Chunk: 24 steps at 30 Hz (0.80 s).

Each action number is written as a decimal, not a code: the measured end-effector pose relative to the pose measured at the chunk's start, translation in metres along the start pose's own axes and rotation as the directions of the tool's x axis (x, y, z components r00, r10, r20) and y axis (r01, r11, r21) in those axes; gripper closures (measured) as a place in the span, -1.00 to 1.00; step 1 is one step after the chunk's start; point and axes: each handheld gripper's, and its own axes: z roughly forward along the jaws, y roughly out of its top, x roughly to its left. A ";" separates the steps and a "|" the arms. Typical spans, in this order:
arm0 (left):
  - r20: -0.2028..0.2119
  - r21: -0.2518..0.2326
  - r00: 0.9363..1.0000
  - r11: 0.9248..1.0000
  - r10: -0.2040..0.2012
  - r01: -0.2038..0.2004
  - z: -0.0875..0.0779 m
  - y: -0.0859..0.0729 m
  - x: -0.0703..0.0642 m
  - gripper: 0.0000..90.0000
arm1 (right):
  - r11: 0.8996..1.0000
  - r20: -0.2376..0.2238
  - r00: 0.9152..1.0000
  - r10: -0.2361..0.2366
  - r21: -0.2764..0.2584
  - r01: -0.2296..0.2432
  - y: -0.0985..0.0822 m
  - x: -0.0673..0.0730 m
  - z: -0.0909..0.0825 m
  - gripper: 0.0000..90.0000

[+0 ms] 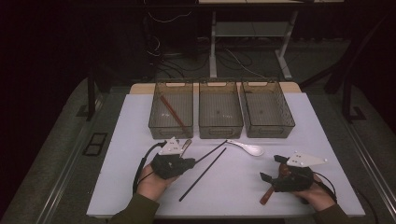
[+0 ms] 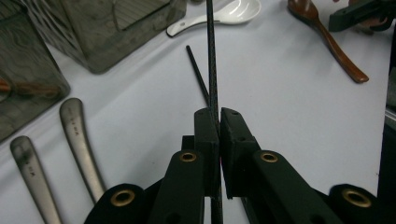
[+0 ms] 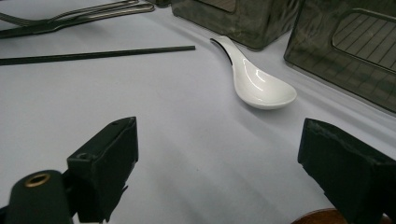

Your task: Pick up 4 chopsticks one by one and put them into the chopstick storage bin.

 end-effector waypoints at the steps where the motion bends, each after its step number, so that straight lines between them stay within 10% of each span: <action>1: 0.001 -0.003 1.000 1.000 0.003 -0.003 -0.001 0.001 0.001 0.90 | 1.000 0.000 1.000 -0.003 0.000 0.003 0.000 0.000 0.000 -0.74; 24: -0.021 -0.085 1.000 0.996 0.008 -0.010 -0.018 0.019 0.022 0.90 | 1.000 0.010 1.000 0.006 -0.008 -0.006 0.000 -0.001 -0.002 -0.74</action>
